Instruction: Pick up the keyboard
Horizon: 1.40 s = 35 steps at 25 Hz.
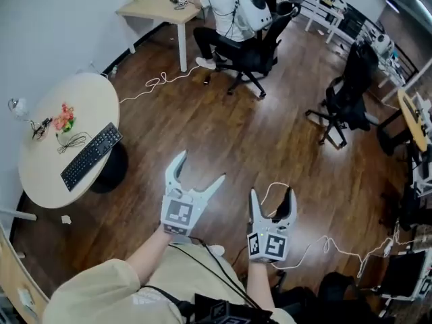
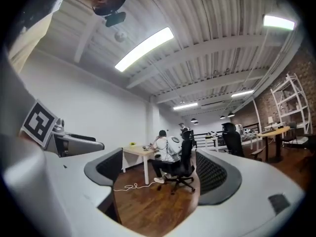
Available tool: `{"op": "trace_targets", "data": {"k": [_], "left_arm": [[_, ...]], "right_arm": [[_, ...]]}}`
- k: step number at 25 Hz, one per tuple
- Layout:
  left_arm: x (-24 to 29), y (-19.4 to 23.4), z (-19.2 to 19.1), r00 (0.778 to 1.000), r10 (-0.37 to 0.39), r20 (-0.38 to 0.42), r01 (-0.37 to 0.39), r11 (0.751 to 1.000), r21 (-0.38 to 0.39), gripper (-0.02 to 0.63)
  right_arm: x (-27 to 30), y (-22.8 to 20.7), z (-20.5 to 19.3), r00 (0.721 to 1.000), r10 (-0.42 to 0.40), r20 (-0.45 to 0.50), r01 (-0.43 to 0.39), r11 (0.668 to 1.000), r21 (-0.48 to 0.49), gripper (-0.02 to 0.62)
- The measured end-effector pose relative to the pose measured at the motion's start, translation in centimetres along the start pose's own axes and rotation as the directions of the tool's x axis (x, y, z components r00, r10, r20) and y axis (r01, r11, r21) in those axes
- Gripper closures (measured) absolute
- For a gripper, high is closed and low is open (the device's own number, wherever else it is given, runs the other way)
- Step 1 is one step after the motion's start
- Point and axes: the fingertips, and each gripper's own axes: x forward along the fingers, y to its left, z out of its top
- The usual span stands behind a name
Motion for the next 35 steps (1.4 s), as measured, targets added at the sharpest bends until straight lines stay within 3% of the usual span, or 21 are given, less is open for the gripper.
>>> {"op": "trace_targets", "data": {"k": [4,7,10,13,15,19,22,27,29,32,33,35], "left_arm": [[-4.1,6.3,-1.4,0.996,0.087,-0.010,-0.087,0.996,-0.022,0.158],[-6.9,11.2,-2.2,0.984,0.179,-0.012,-0.179,0.980,-0.081,0.158],[-10.1,15.7,-3.1,0.969,0.247,-0.020,-0.247,0.965,-0.085,0.158],[-13.7,20.6,-4.4,0.951,0.307,-0.032,-0.308,0.950,-0.047,0.170],[-16.3,24.0,-5.3,0.928,0.371,-0.042,-0.373,0.927,-0.047,0.173],[-22.8,30.0,-7.3,0.832,0.549,-0.077,-0.554,0.825,-0.110,0.173],[-27.3,33.6,-8.9,0.756,0.645,-0.107,-0.654,0.749,-0.105,0.173],[-32.0,38.3,-11.3,0.621,0.767,-0.160,-0.784,0.608,-0.126,0.173],[-33.2,40.1,-12.7,0.566,0.802,-0.189,-0.824,0.552,-0.125,0.173],[-34.4,43.5,-13.9,0.465,0.861,-0.207,-0.885,0.447,-0.127,0.173],[-34.5,44.6,-14.2,0.440,0.874,-0.206,-0.898,0.425,-0.115,0.176],[-34.6,46.9,-15.0,0.412,0.886,-0.215,-0.911,0.402,-0.090,0.178]], "right_arm": [[2.4,7.8,0.0,0.992,0.123,-0.028,-0.123,0.992,0.013,0.112],[5.3,13.2,-0.7,0.975,0.217,-0.047,-0.217,0.976,0.004,0.123],[8.5,18.4,-1.1,0.954,0.296,-0.047,-0.295,0.955,0.031,0.124],[11.4,25.1,-1.2,0.917,0.397,-0.044,-0.396,0.918,0.029,0.124],[13.3,30.4,-1.9,0.871,0.489,-0.047,-0.487,0.872,0.050,0.124],[15.0,42.1,-4.4,0.714,0.695,-0.085,-0.691,0.719,0.079,0.124],[16.0,49.3,-4.8,0.603,0.792,-0.094,-0.788,0.610,0.080,0.124],[18.8,57.3,-7.1,0.468,0.875,-0.120,-0.867,0.482,0.129,0.124],[20.1,60.2,-8.6,0.400,0.906,-0.137,-0.895,0.418,0.156,0.124],[23.1,63.9,-10.5,0.317,0.937,-0.144,-0.919,0.341,0.197,0.124],[24.2,64.9,-11.1,0.292,0.945,-0.148,-0.925,0.319,0.206,0.124],[26.2,67.0,-12.3,0.237,0.957,-0.167,-0.940,0.270,0.211,0.124]]}}
